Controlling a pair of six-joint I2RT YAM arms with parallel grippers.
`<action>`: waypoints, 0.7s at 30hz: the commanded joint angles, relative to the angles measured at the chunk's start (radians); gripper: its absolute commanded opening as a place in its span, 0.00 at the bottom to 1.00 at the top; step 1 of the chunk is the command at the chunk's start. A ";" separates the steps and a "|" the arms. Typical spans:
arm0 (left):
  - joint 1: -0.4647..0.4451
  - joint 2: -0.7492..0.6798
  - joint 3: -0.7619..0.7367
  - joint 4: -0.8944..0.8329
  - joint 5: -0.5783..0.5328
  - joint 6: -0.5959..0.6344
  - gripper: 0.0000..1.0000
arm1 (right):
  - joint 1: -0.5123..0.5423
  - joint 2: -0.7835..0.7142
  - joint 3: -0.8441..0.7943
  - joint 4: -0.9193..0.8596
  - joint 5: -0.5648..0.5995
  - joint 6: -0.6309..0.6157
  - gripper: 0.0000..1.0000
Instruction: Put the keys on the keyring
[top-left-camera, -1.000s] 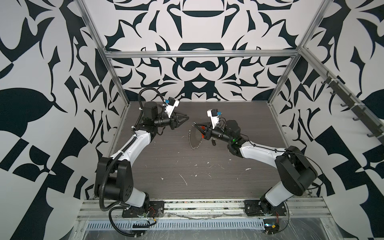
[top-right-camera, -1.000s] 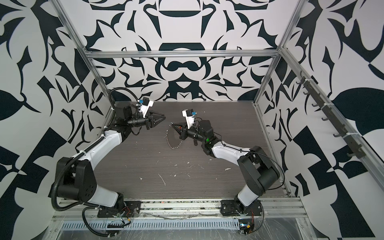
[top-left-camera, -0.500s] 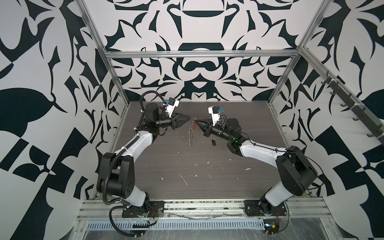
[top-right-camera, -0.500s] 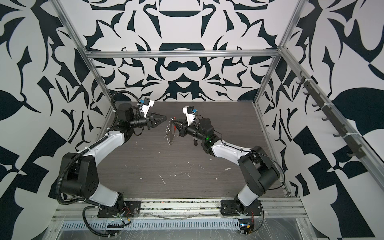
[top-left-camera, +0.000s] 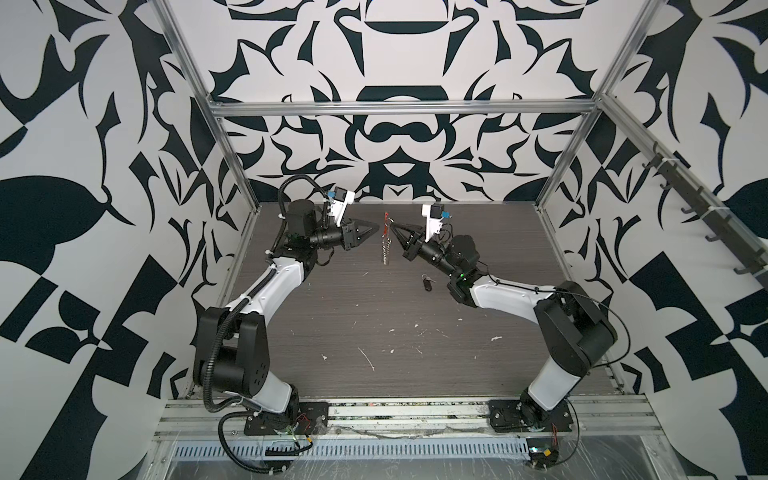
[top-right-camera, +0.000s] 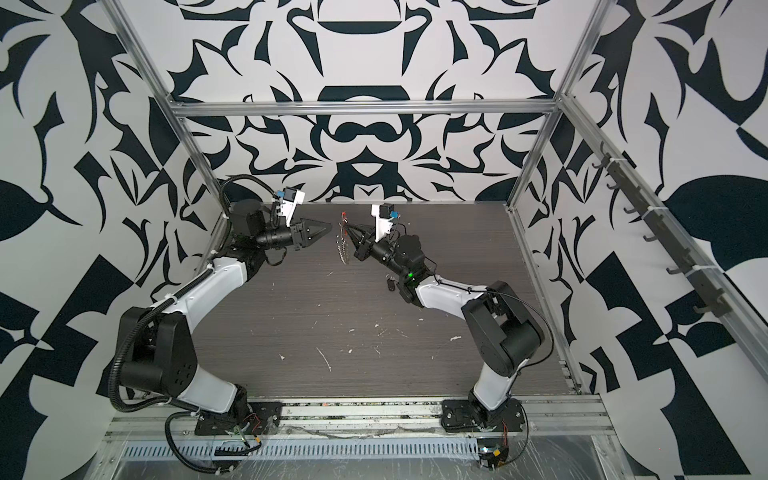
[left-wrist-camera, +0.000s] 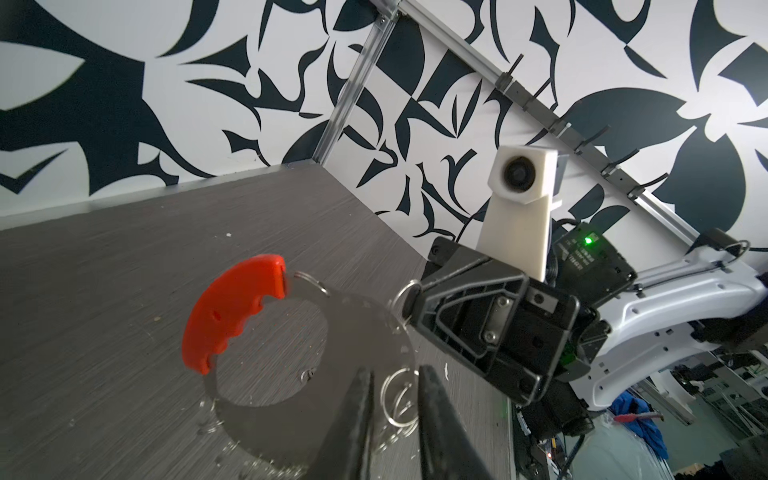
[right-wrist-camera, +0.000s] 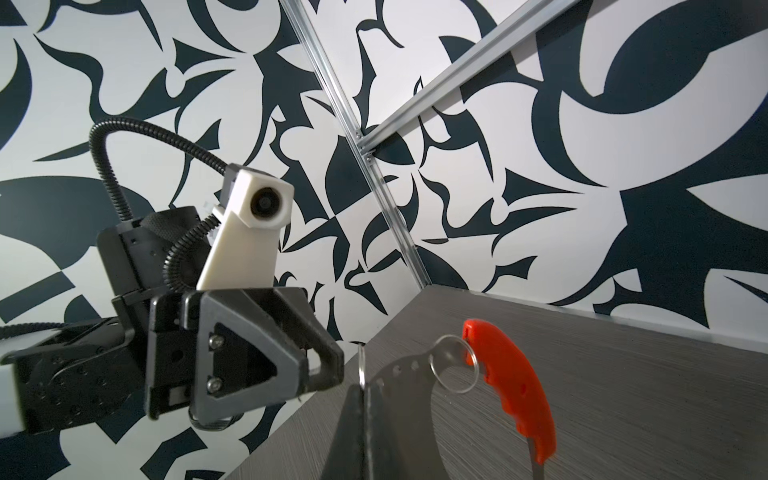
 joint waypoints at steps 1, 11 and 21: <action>0.013 0.019 0.082 -0.029 0.027 -0.056 0.22 | 0.003 -0.025 0.074 0.140 0.008 0.033 0.00; 0.013 0.075 0.099 0.160 0.085 -0.202 0.21 | 0.000 -0.021 0.107 0.143 -0.031 0.066 0.00; 0.013 0.095 0.075 0.335 0.091 -0.326 0.20 | 0.000 -0.005 0.128 0.146 -0.070 0.100 0.00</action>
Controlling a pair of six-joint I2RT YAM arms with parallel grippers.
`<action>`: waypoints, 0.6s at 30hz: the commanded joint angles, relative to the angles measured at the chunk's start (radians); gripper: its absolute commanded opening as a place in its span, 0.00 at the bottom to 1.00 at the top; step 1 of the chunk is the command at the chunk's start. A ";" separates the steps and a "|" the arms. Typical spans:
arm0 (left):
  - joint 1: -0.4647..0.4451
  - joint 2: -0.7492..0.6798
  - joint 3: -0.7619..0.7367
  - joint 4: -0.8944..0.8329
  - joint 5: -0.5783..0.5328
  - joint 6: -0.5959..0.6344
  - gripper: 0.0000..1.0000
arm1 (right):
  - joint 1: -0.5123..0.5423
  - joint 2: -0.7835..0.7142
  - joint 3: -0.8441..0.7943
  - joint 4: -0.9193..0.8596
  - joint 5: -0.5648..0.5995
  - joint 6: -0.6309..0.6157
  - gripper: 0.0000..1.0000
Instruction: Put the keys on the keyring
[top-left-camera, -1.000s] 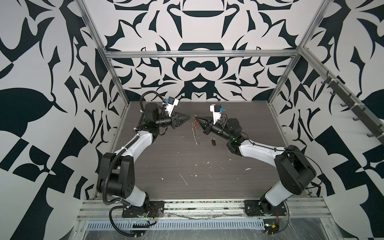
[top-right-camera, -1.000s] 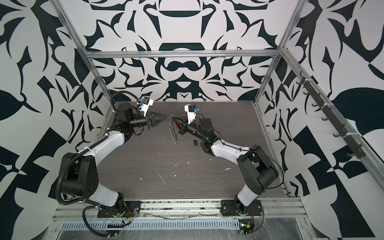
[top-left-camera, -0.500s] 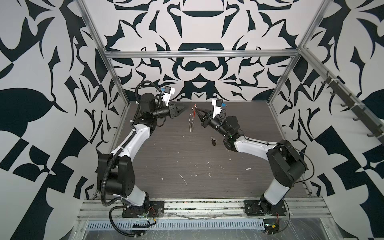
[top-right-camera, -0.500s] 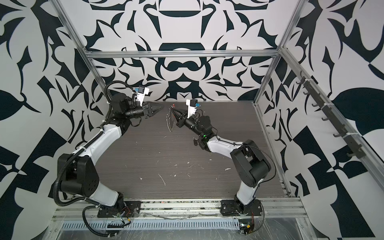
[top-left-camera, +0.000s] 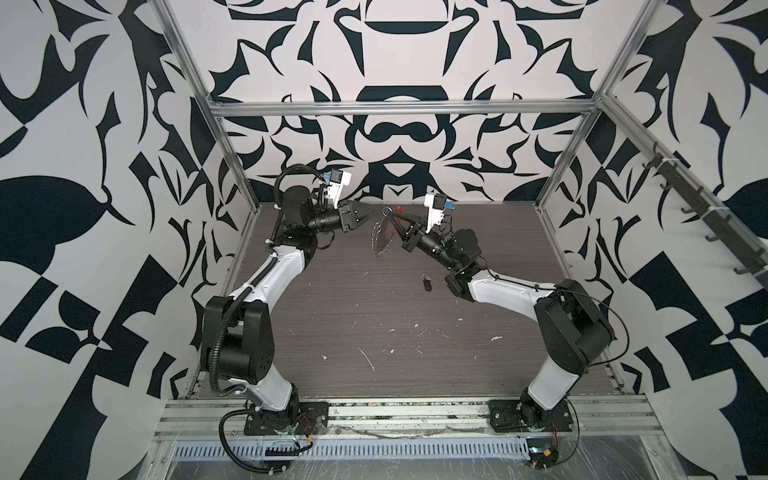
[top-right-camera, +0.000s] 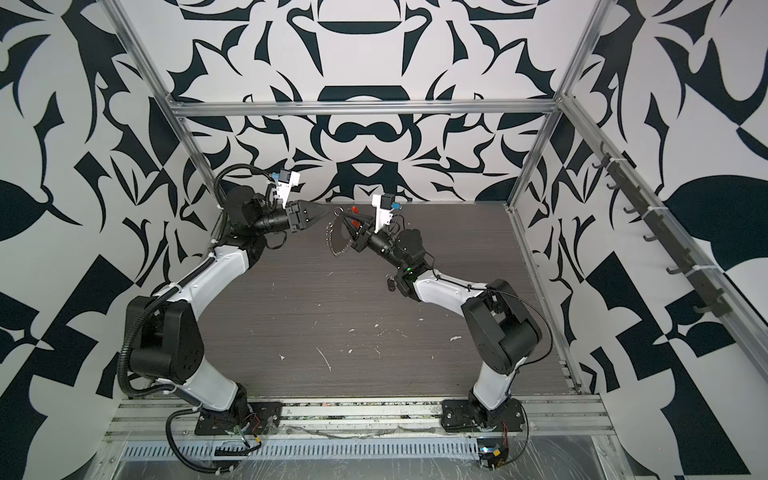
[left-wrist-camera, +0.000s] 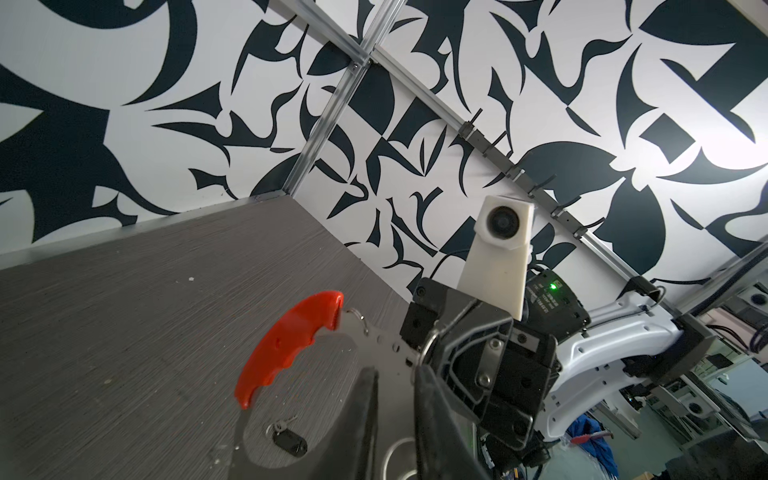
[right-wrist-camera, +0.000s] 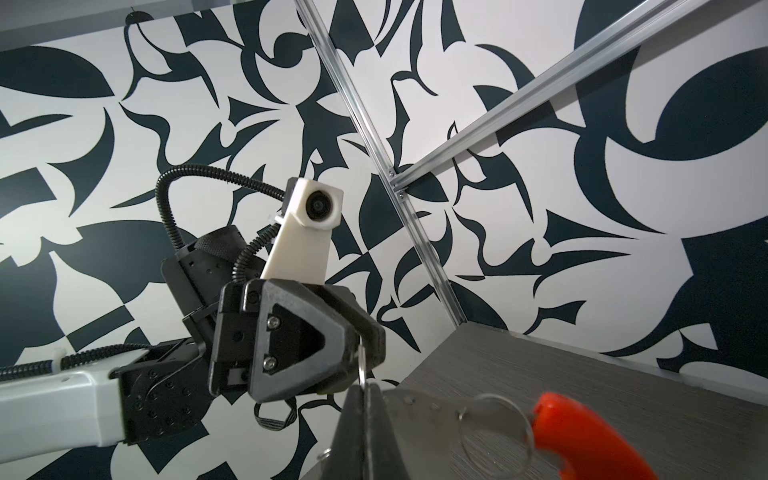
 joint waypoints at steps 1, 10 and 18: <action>0.004 0.017 -0.013 0.119 0.023 -0.078 0.20 | 0.001 -0.010 0.059 0.095 -0.026 0.026 0.00; 0.004 0.082 -0.032 0.420 0.038 -0.313 0.16 | 0.002 0.002 0.082 0.103 -0.037 0.046 0.00; 0.004 0.110 -0.041 0.562 0.034 -0.419 0.15 | 0.001 0.007 0.080 0.104 -0.028 0.048 0.00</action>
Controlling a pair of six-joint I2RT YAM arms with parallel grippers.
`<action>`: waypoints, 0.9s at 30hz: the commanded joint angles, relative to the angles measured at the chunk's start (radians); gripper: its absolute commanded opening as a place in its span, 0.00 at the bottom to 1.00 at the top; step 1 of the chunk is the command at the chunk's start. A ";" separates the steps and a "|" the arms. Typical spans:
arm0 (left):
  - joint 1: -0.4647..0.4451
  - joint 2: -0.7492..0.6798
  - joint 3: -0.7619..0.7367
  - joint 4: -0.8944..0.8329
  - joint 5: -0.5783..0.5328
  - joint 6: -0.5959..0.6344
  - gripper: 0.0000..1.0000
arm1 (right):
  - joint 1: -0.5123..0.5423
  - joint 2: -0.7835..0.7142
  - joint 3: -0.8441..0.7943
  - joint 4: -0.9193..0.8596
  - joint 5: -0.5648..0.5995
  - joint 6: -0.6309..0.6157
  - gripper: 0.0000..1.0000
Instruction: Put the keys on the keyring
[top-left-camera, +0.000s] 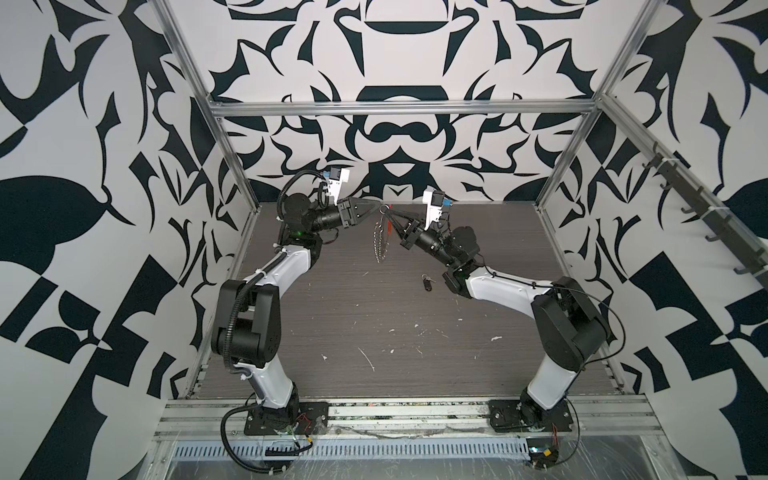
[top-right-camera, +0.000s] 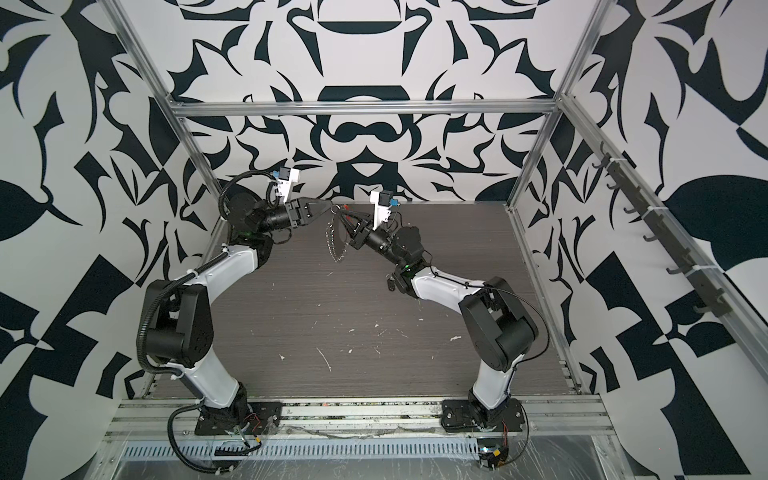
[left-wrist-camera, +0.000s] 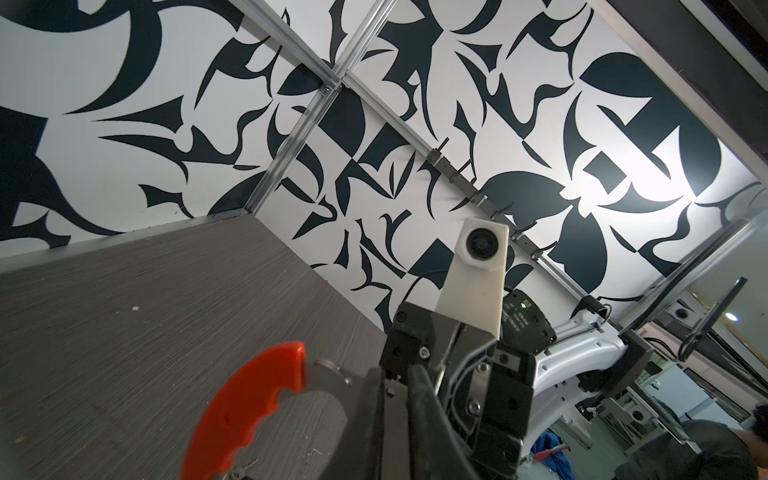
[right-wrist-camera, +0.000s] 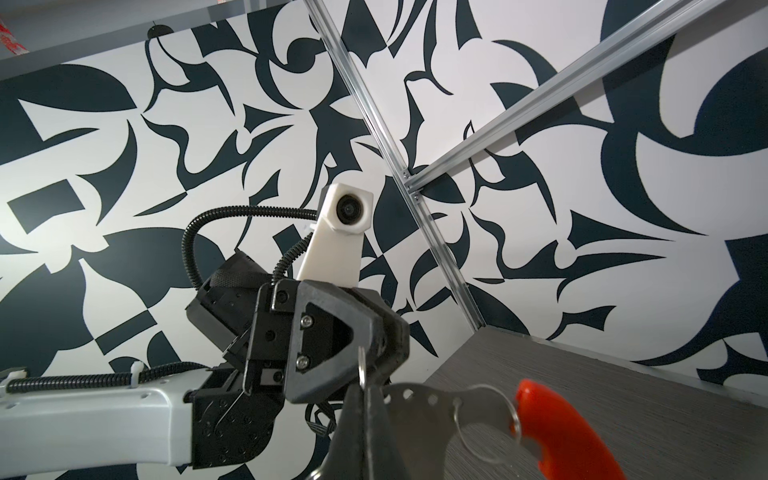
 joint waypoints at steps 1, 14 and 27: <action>0.006 0.000 -0.020 0.121 0.011 -0.063 0.15 | 0.001 -0.021 0.044 0.089 0.004 0.007 0.00; 0.021 -0.036 -0.076 0.117 -0.023 -0.030 0.28 | -0.010 0.001 0.070 0.087 0.000 0.026 0.00; 0.016 -0.043 -0.077 0.117 -0.020 -0.032 0.25 | -0.009 0.034 0.095 0.111 0.000 0.062 0.00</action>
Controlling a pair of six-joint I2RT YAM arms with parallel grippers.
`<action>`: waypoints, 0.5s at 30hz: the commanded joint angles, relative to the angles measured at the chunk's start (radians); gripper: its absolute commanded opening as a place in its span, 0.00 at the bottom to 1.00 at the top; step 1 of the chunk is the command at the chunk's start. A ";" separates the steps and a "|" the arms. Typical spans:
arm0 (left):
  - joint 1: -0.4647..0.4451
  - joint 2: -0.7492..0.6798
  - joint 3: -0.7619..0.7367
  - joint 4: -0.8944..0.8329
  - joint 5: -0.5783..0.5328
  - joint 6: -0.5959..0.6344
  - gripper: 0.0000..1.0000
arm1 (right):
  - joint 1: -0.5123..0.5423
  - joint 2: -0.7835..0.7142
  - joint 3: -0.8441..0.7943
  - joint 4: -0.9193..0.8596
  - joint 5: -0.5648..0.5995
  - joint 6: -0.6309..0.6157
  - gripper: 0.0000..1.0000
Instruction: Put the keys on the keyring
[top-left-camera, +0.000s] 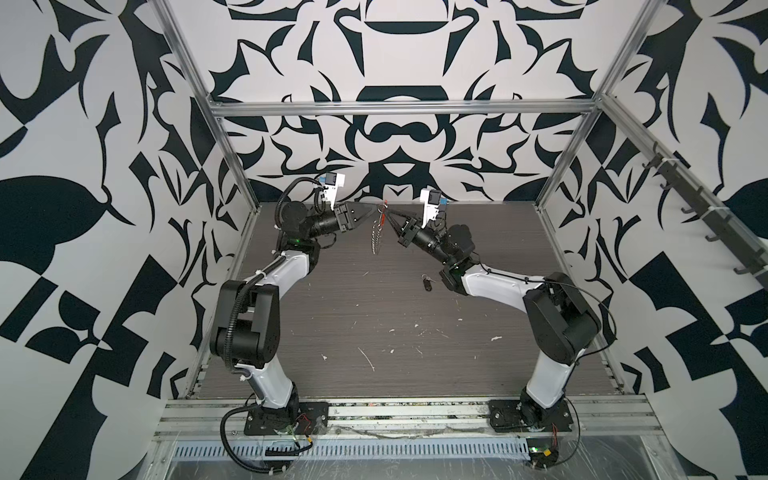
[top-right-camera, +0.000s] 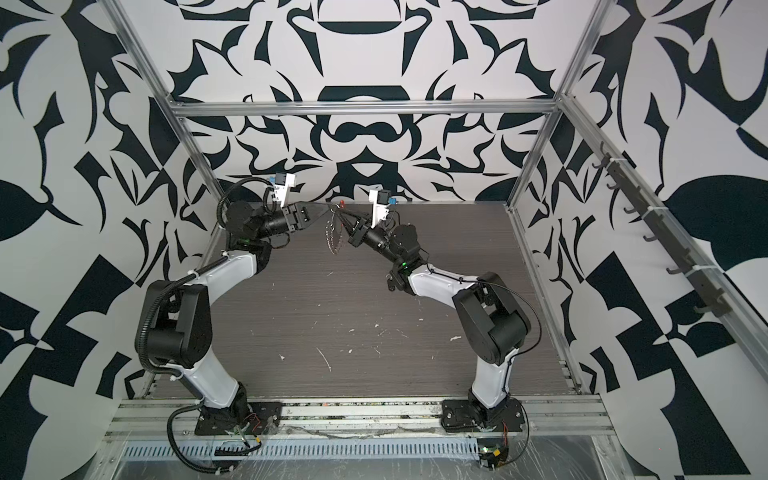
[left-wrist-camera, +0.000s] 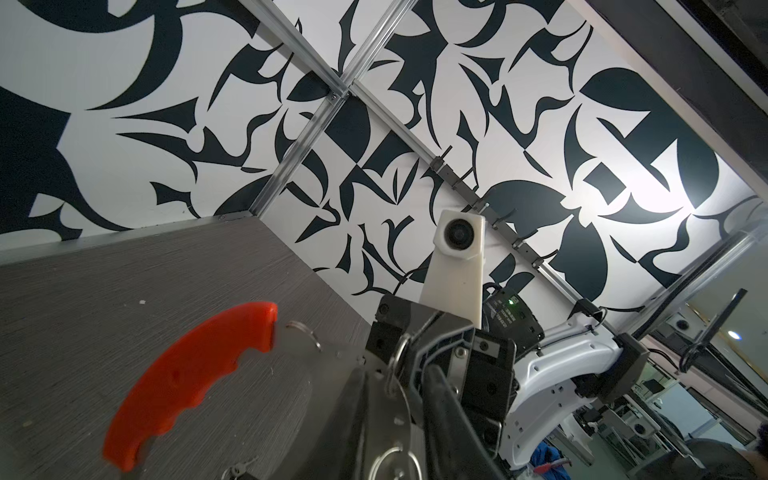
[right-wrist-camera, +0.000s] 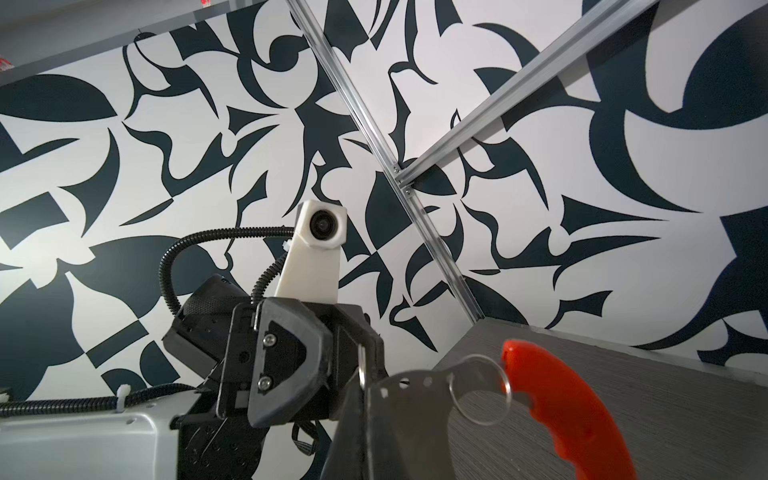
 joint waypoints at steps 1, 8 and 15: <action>-0.003 -0.032 -0.002 0.046 0.003 -0.004 0.25 | -0.002 -0.019 0.060 0.110 -0.006 0.019 0.00; -0.017 -0.014 0.008 0.045 0.004 -0.007 0.24 | 0.000 -0.012 0.071 0.113 -0.012 0.028 0.00; -0.019 -0.010 0.029 0.034 0.013 -0.012 0.22 | 0.006 -0.008 0.069 0.113 -0.013 0.027 0.00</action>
